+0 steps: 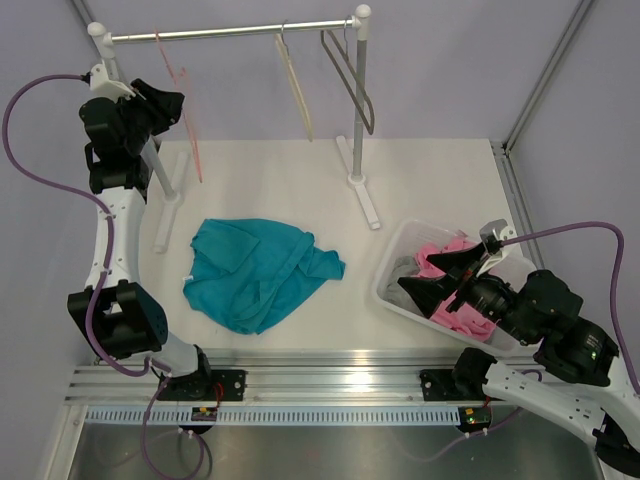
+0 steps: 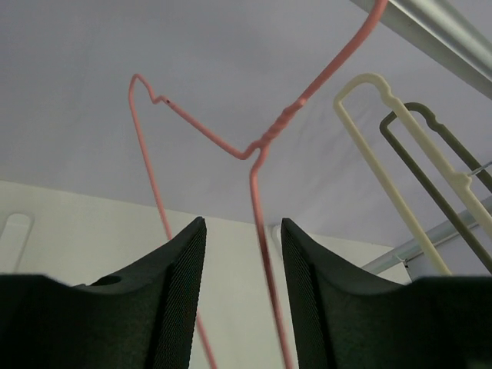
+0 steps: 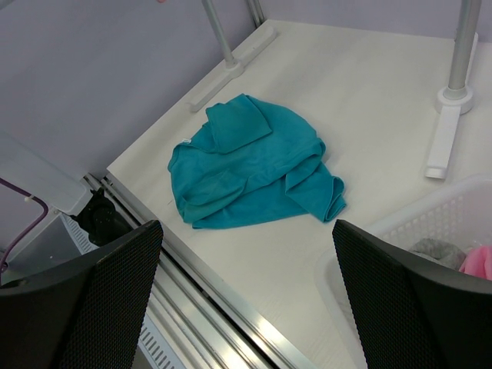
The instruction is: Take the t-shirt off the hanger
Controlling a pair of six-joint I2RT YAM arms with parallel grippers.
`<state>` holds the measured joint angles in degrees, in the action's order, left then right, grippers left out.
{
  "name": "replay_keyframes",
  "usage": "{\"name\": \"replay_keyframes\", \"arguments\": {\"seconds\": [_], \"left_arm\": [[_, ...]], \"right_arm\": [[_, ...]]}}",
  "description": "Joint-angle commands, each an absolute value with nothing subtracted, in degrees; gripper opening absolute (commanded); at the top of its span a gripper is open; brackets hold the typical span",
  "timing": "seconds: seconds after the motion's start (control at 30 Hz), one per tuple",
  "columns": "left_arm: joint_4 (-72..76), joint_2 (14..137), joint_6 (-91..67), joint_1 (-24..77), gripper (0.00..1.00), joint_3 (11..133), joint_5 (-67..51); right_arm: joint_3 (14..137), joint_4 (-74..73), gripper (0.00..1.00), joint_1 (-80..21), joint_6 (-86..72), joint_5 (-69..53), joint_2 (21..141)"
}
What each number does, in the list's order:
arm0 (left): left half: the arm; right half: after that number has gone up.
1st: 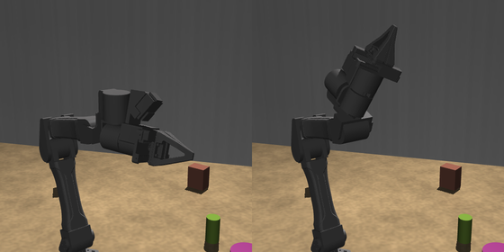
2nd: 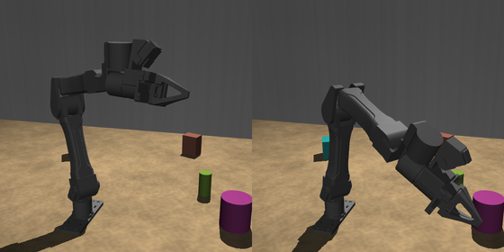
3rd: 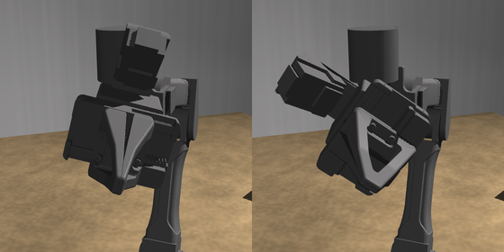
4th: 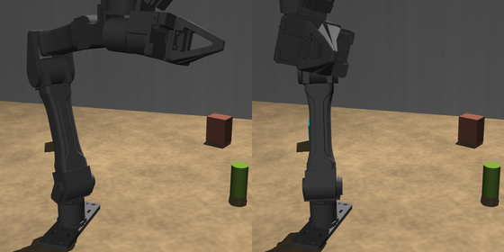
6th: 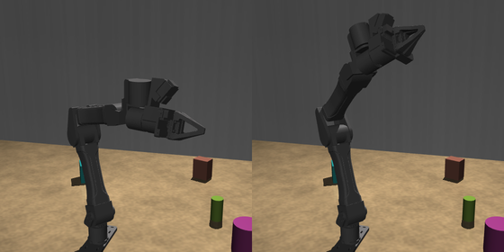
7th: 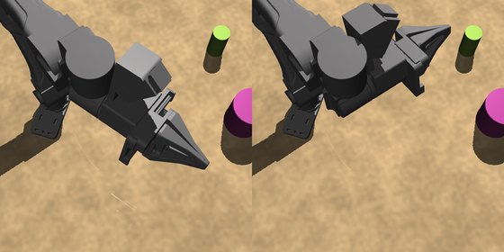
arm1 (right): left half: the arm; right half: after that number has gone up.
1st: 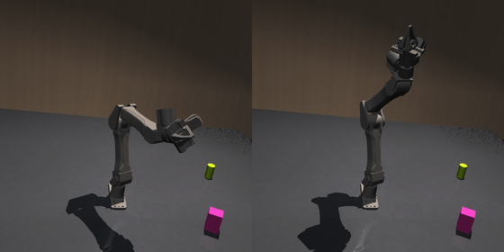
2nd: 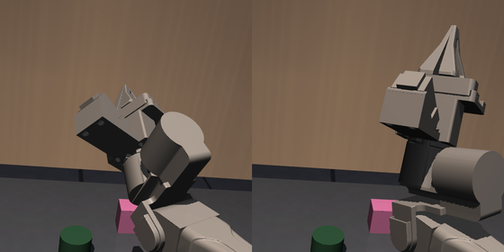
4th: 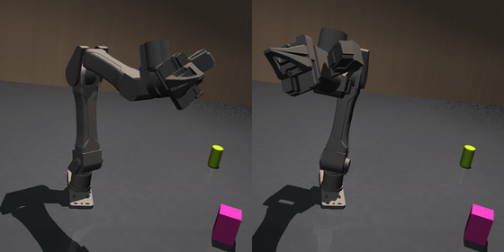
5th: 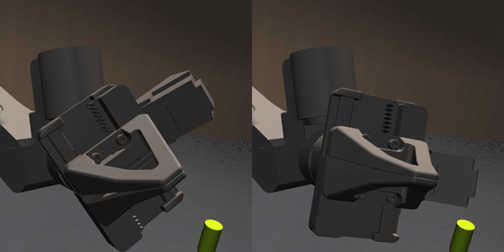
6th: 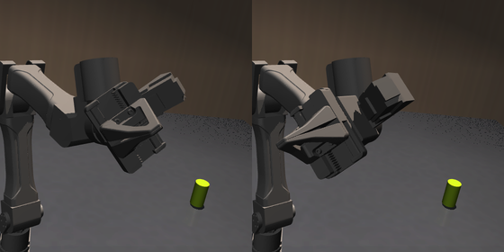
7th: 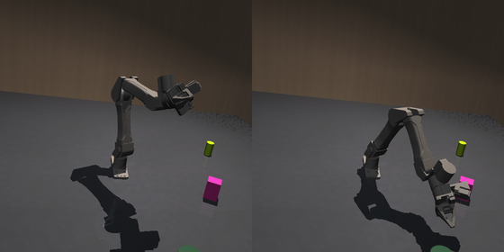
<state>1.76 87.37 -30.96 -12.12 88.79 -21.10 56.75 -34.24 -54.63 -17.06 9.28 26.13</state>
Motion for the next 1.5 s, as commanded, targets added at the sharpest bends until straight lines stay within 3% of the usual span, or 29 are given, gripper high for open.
{"name": "replay_keyframes", "arguments": {"seconds": [0.0, 0.23, 0.43, 0.47, 0.53, 0.83, 1.03, 1.13, 1.47], "left_arm": [[3.96, 86.05, -30.5, -12.39, 0.5, 88.86, -21.89], [1.68, 78.86, -28.04, -12.39, 0.71, 85.52, -19.79], [-10.1, 69.19, -22.34, -12.48, 0.73, 77.89, -19.07], [-10.46, 65.25, -21.45, -12.48, 0.86, 75.87, -19.59], [-12.2, 61.28, -17.78, -12.39, 0.99, 71.48, -20.57], [-28.55, 41.32, -11.97, -6.34, 0.99, 63.38, -18.19], [-33.31, 43.32, -9.58, 9.29, 0.99, 57.49, -11.36], [-33.3, 52.06, -8.62, 18.68, 0.99, 56.25, -4.4], [-24.35, 75.29, -11.86, 23.99, 0.99, 54.67, 6.86]], "right_arm": [[56.43, -32.26, 1.0, -54.49, -15.73, 8.09, 25.31], [56.25, -32.08, 0.99, -54.49, -15.73, 7.65, 25.31], [55.46, -29.88, 1.0, -54.49, -14.15, 4.05, 26.89], [55.81, -30.06, 0.99, -54.49, -13.89, 3.35, 27.68], [56.42, -30.85, 1.0, -54.49, -13.62, 0.62, 28.73], [57.31, -32.52, 1.0, -54.49, -13.88, 7.37, 31.45], [54.24, -29.8, 0.99, -54.58, -20.21, 9.41, 35.77], [50.64, -26.37, 0.99, -54.49, -21.09, 8.62, 36.21], [48.08, -26.99, 1.0, -54.49, -21.36, 10.98, 35.6]]}}
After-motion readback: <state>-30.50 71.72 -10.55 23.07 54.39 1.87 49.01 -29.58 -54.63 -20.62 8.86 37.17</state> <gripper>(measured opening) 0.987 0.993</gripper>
